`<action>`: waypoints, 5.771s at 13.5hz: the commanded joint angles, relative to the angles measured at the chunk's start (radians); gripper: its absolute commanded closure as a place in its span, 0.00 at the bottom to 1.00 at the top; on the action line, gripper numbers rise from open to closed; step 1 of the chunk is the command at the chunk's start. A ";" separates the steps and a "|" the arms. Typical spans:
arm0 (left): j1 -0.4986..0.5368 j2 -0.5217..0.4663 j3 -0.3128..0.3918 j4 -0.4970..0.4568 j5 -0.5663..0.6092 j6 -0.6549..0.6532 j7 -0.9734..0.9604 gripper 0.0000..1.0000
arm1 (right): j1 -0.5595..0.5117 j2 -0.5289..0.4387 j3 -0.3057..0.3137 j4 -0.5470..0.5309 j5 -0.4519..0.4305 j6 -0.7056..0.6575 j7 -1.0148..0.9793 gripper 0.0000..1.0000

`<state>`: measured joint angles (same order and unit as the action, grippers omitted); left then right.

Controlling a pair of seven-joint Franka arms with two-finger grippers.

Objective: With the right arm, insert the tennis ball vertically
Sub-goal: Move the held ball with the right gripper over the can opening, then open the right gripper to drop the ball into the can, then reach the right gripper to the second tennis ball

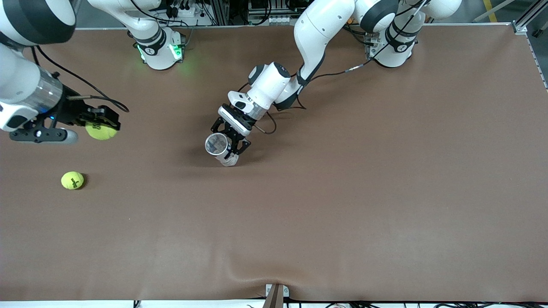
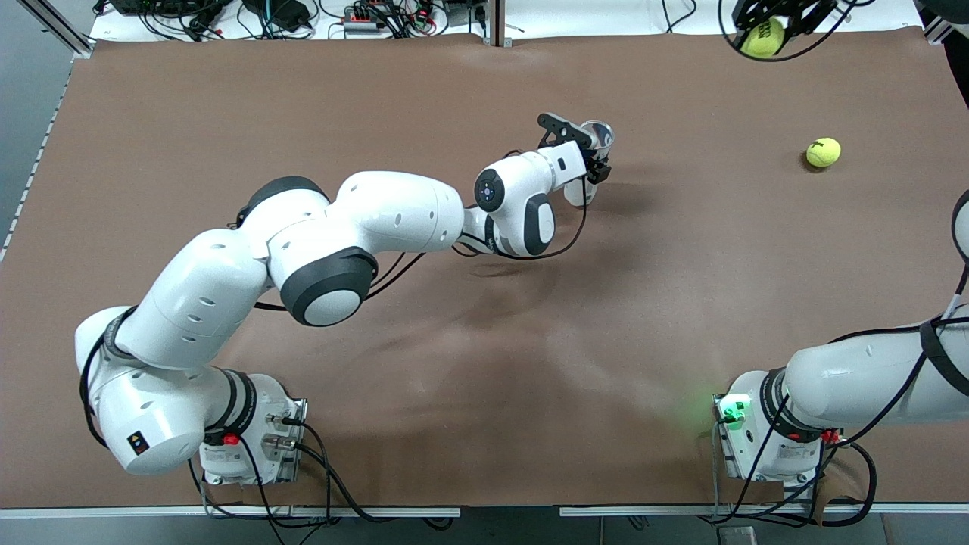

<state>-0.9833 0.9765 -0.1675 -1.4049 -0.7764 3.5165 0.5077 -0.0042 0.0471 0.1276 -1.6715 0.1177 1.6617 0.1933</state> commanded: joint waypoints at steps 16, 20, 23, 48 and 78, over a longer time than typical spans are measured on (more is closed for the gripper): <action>-0.028 0.054 0.009 0.026 -0.007 0.007 -0.014 0.25 | 0.062 0.062 0.264 -0.270 0.008 0.470 0.526 1.00; -0.026 0.054 0.009 0.026 -0.007 0.009 -0.015 0.25 | 0.099 0.088 0.270 -0.284 -0.022 0.518 0.578 1.00; -0.026 0.054 0.009 0.026 -0.007 0.009 -0.015 0.25 | 0.121 0.106 0.271 -0.287 -0.029 0.520 0.609 1.00; -0.026 0.054 0.009 0.026 -0.008 0.009 -0.015 0.20 | 0.122 0.111 0.291 -0.330 -0.082 0.553 0.612 0.00; -0.028 0.056 0.009 0.024 -0.009 0.009 -0.015 0.15 | -0.393 0.399 -0.117 -0.243 -0.237 0.846 -0.821 0.00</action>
<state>-1.0013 1.0028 -0.1619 -1.4004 -0.7763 3.5344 0.5062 -0.3462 0.3867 -0.0049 -1.9651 -0.1010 2.4858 -0.5909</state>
